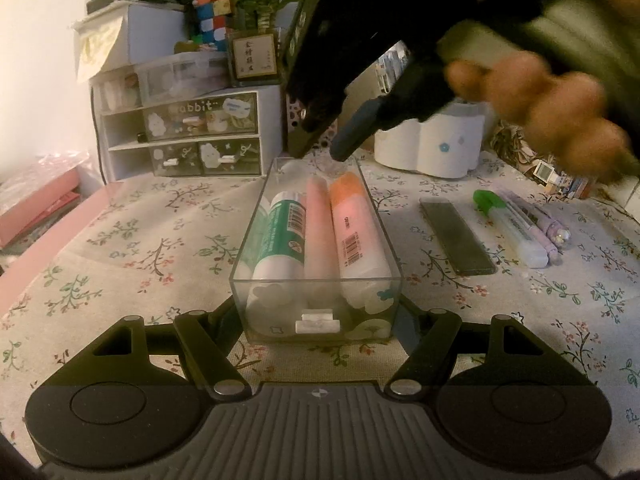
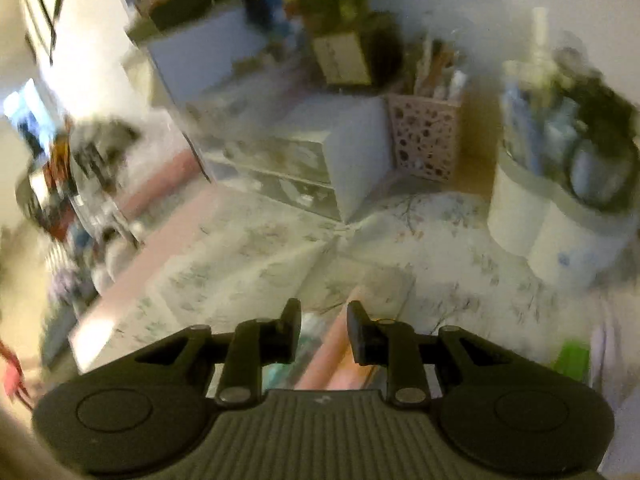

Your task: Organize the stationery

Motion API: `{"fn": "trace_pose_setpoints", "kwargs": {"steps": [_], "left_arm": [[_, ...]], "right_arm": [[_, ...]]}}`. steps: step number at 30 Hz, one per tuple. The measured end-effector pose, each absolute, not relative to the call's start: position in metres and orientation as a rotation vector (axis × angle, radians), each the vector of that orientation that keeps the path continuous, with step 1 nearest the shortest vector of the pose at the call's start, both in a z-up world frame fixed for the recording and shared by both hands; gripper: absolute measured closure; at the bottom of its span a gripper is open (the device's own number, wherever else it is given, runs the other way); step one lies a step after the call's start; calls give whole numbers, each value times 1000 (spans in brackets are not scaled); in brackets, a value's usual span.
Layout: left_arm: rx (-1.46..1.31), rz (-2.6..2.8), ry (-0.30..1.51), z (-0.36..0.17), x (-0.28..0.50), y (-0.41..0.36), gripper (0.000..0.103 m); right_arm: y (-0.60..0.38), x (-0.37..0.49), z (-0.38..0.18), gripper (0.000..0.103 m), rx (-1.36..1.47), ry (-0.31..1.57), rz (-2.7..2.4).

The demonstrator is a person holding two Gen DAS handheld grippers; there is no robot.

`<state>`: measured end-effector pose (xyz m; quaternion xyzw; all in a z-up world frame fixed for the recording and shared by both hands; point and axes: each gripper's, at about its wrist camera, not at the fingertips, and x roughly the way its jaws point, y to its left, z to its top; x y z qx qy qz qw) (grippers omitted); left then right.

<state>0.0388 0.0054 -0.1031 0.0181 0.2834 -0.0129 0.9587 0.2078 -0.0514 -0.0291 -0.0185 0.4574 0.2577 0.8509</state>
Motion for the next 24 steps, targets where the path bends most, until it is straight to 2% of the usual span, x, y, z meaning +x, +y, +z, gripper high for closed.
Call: {"fn": "trace_pose_setpoints", "kwargs": {"steps": [4, 6, 7, 8, 11, 17, 24], "left_arm": [[39, -33, 574, -103, 38, 4, 31], [40, -37, 574, -103, 38, 5, 30], [40, -36, 574, -103, 38, 5, 30], [39, -36, 574, -103, 38, 5, 30], [39, -36, 574, -103, 38, 5, 30], [40, -36, 574, -104, 37, 5, 30], [39, -37, 573, -103, 36, 4, 30]], "right_arm": [[-33, 236, -45, 75, -205, 1092, 653], [-22, 238, -44, 70, -316, 1107, 668], [-16, 239, -44, 54, -381, 1118, 652], [-10, 239, -44, 44, -450, 1110, 635], [1, 240, -44, 39, -564, 1124, 642], [1, 241, -46, 39, -503, 1258, 683], [-11, 237, -40, 38, -353, 1242, 627]]}}
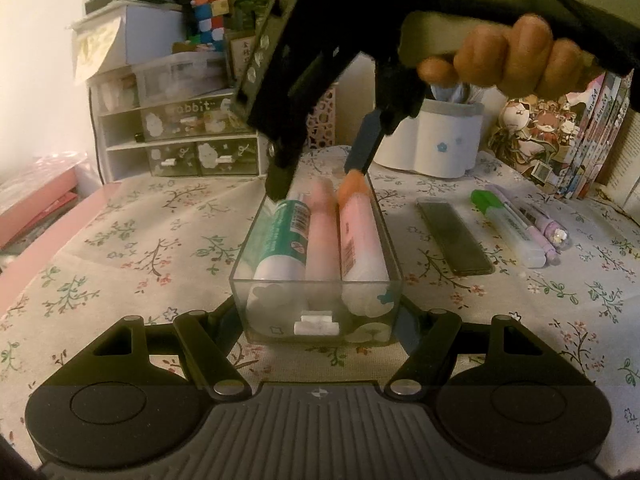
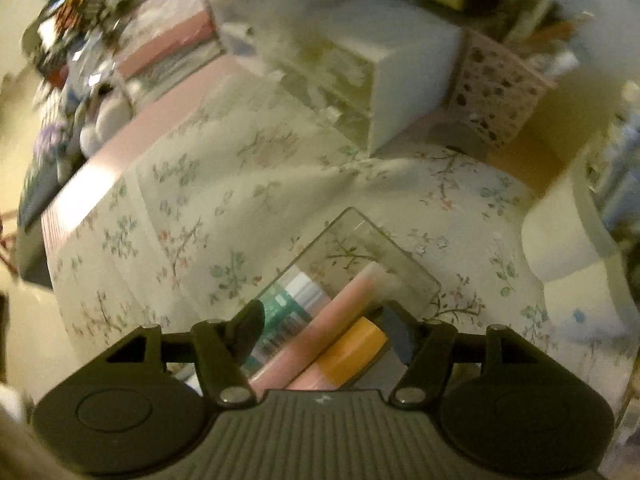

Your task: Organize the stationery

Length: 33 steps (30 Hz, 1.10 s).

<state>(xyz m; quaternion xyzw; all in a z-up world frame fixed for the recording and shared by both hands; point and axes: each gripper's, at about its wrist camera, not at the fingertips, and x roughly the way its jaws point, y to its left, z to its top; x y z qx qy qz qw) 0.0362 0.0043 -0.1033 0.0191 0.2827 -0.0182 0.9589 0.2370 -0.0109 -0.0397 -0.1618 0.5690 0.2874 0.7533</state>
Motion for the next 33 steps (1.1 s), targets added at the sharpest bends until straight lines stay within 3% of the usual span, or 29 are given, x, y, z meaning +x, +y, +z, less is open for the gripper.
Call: {"fn": "trace_pose_setpoints", "kwargs": {"steps": [18, 23, 28, 33], "left_arm": [[40, -37, 573, -103, 36, 5, 30], [39, -37, 573, -104, 36, 4, 30], [37, -37, 574, -104, 36, 4, 30], [35, -37, 574, -104, 36, 4, 30]], "right_arm": [[-41, 228, -23, 38, -94, 1110, 535], [-96, 210, -8, 38, 57, 968, 475], [-168, 188, -30, 39, 179, 961, 277], [-206, 166, -45, 56, 288, 938, 189]]}}
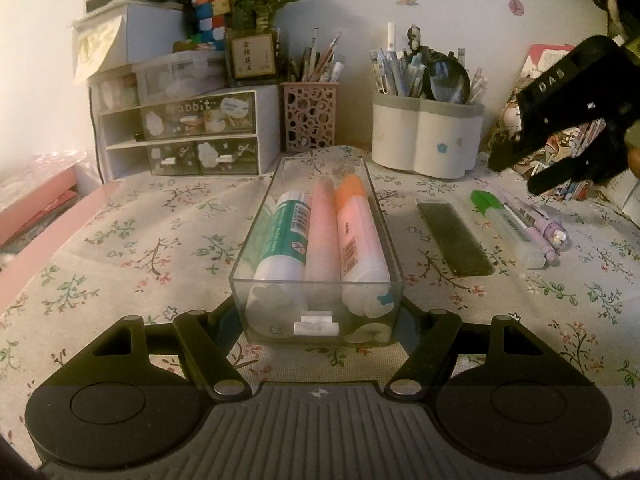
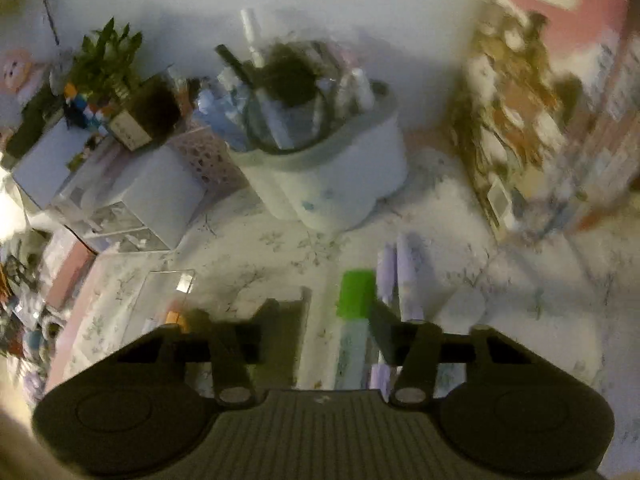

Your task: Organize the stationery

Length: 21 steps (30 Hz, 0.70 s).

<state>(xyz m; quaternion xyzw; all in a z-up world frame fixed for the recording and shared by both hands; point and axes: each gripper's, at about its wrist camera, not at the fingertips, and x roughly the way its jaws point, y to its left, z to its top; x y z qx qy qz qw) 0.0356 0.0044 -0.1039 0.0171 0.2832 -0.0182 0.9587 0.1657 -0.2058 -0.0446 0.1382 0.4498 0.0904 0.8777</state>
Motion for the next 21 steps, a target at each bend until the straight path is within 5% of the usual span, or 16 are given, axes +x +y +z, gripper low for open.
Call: {"fn": "trace_pose_setpoints", "kwargs": {"steps": [10, 21], "left_arm": [[34, -37, 574, -104, 35, 4, 30], [32, -38, 575, -104, 35, 5, 30]], "right_arm": [[-140, 182, -75, 59, 85, 1040, 192], [-115, 173, -78, 78, -15, 982, 181]]}}
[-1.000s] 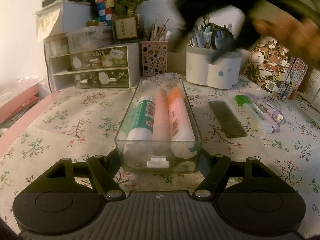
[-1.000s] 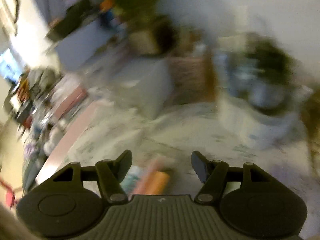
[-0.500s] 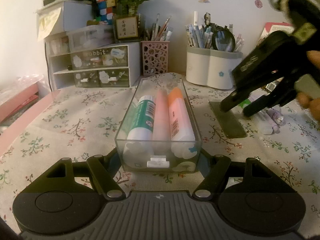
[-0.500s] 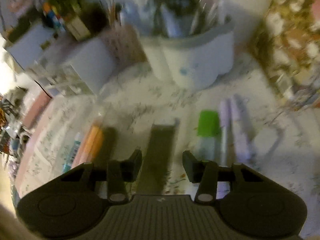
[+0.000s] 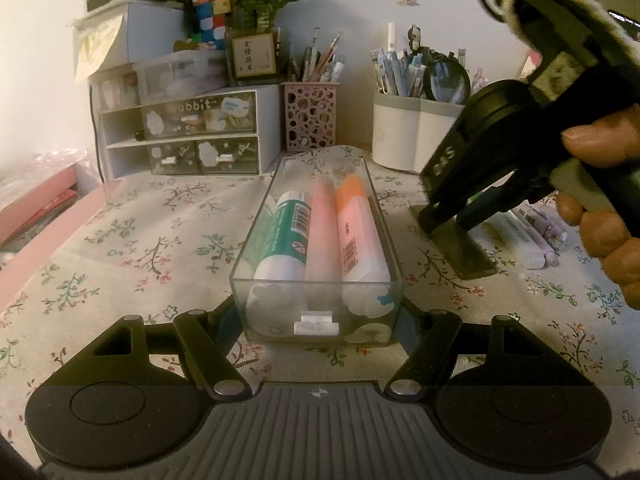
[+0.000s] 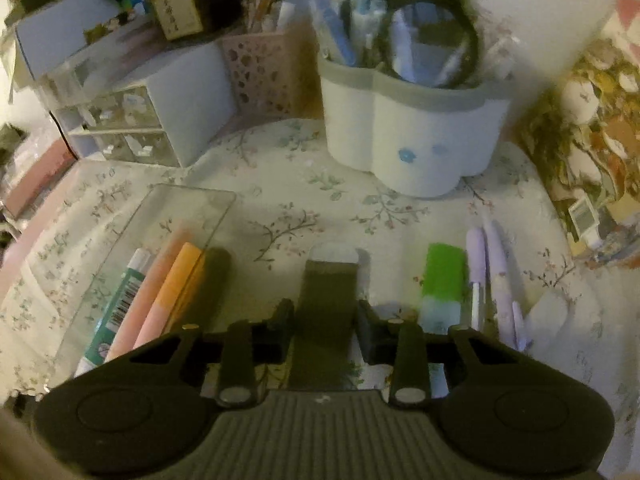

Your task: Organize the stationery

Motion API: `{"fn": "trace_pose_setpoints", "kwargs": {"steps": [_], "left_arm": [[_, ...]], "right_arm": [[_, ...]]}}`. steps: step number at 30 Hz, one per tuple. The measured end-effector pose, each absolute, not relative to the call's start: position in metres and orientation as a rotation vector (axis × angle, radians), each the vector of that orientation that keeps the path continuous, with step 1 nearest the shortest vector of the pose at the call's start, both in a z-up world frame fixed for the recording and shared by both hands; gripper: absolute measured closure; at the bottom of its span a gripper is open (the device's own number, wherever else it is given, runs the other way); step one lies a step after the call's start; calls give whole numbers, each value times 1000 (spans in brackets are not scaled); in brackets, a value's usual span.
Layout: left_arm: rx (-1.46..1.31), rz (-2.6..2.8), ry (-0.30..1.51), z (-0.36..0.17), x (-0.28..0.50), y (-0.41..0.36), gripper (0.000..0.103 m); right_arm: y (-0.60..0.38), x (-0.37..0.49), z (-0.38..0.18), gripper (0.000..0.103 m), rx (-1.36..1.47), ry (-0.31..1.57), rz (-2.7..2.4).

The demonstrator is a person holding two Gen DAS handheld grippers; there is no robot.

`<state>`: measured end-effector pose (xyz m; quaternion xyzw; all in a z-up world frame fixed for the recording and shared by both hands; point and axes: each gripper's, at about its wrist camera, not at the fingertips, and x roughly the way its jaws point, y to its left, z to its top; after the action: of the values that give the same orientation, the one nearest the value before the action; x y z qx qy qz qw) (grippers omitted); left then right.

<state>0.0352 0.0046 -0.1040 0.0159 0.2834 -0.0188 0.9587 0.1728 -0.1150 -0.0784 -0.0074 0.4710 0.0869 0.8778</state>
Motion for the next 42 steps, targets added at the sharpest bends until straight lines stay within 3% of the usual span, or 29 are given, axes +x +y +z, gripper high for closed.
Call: {"fn": "trace_pose_setpoints", "kwargs": {"steps": [1, 5, 7, 9, 11, 13, 16, 17, 20, 30, 42], "left_arm": [[32, -38, 575, -104, 35, 5, 30], [32, -38, 575, -104, 35, 4, 30], [31, -38, 575, -104, 35, 5, 30], [30, -38, 575, -104, 35, 5, 30], [25, -33, 575, -104, 35, 5, 30], [23, -18, 574, -104, 34, 4, 30], [26, -14, 573, -103, 34, 4, 30], [26, -16, 573, -103, 35, 4, 30], [27, -18, 573, -103, 35, 6, 30], [26, -23, 574, -103, 35, 7, 30], [24, -26, 577, -103, 36, 7, 30]], "right_arm": [[-119, 170, -75, 97, -11, 948, 176], [-134, 169, -66, 97, 35, 934, 172], [-134, 171, -67, 96, 36, 957, 189], [-129, 170, -69, 85, 16, 959, 208], [-120, 168, -69, 65, 5, 948, 242], [-112, 167, -69, 57, 1, 939, 272], [-97, 170, -80, 58, -55, 977, 316], [-92, 167, -83, 66, -87, 951, 313], [-88, 168, -84, 67, -113, 951, 291], [-166, 134, -47, 67, 96, 871, 155], [-196, 124, -61, 65, 175, 944, 80]]}}
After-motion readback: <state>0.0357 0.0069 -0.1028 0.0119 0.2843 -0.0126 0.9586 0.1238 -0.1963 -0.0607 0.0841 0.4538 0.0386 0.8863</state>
